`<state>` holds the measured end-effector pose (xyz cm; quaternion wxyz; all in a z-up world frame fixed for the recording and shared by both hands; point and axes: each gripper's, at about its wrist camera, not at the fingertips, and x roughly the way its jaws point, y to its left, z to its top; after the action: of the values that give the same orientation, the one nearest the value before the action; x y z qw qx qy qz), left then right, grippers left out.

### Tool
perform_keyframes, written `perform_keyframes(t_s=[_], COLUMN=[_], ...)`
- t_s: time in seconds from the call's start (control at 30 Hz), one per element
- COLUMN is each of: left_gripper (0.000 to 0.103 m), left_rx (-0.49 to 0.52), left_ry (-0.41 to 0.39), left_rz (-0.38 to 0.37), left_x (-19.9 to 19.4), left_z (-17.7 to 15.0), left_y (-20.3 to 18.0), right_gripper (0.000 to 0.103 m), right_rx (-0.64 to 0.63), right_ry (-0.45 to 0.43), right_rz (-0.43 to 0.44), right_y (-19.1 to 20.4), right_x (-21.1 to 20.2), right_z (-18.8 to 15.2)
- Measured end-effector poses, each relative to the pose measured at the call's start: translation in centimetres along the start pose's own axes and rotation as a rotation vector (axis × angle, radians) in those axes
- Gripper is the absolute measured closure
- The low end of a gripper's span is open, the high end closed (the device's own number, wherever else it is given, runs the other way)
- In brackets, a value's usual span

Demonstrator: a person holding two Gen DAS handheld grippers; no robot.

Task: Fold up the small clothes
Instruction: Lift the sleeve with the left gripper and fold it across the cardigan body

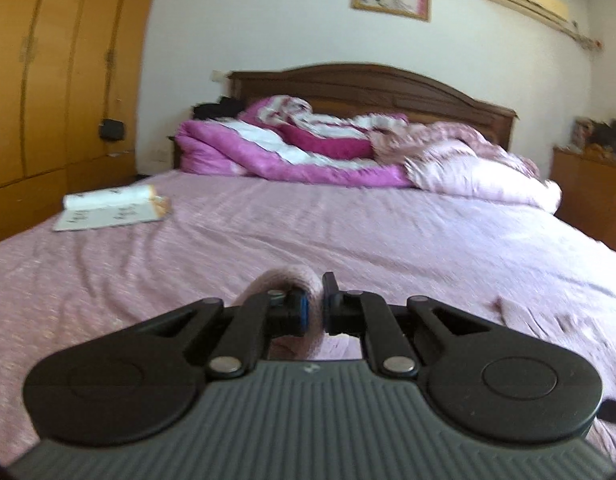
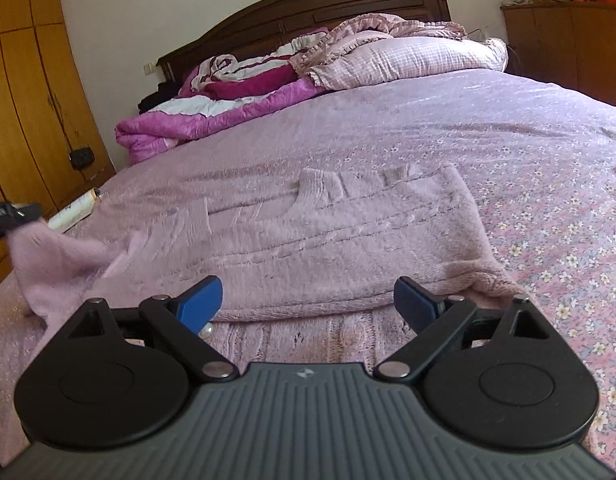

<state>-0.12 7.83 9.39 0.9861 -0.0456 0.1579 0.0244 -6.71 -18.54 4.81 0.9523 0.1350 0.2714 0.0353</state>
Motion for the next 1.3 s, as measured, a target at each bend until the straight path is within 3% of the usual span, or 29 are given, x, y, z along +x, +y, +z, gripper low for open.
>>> perform_keyframes(t_s=[0.27,0.47,0.57,0.63,0.7,0.83,1.0,1.3], left_gripper=[0.093,0.09,0.066,0.041,0.034,0.034,0.034,0.034], left_rx=[0.104,0.097,0.097,0.09,0.08,0.074,-0.003,-0.134], left_ry=[0.139,0.227,0.238,0.251,0.259,0.278,0.313,0.339], left_rz=[-0.055,-0.049,-0.078,-0.113,-0.14,-0.155,-0.168,-0.092], left_x=[2.7,4.0,3.7,3.6,3.2,2.3,1.1,0.0], left_z=[-4.2,-6.2,-6.4,-6.3,-6.3,-6.2,-5.4,-3.3], left_y=[-3.9,-4.4,-4.6,-4.9,-5.1,-5.3,-3.6,1.1], right_gripper=[0.006,0.006,0.006,0.006,0.006,0.006,0.006,0.006], right_rx=[0.054,0.086,0.085,0.088,0.089,0.086,0.091,0.095], right_ry=[0.005,0.016,0.021,0.026,0.028,0.03,0.029,0.037], right_rz=[-0.001,0.0,0.005,0.009,0.012,0.016,0.019,0.02], right_y=[-1.4,-1.9,-1.9,-1.8,-1.7,-1.5,-1.5,-1.5], right_x=[-0.5,-0.5,-0.4,-0.3,-0.3,-0.2,-0.2,0.1], right_z=[-0.8,-1.5,-1.7,-1.8,-2.0,-2.0,-2.0,-2.1])
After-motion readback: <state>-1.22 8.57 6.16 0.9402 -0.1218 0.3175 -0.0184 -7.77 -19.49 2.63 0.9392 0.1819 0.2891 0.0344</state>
